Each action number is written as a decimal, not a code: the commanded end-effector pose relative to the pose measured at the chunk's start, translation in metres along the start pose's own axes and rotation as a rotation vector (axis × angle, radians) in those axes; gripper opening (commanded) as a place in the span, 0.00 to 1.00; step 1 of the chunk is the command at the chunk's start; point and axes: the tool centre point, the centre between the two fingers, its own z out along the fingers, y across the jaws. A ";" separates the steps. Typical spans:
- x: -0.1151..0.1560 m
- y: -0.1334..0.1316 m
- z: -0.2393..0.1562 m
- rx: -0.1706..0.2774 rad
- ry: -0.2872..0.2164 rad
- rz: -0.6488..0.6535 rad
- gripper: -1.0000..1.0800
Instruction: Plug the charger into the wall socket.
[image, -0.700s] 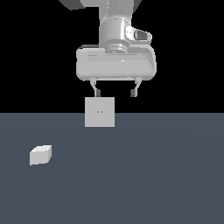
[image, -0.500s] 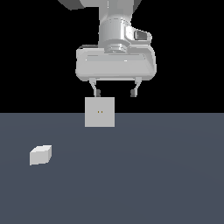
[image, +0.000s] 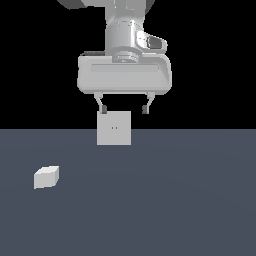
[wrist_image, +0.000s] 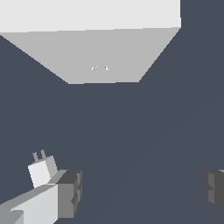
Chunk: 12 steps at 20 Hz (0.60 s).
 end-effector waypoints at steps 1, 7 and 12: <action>-0.003 -0.008 0.004 0.003 0.018 -0.018 0.96; -0.012 -0.033 0.016 0.014 0.080 -0.074 0.96; -0.022 -0.057 0.029 0.025 0.139 -0.128 0.96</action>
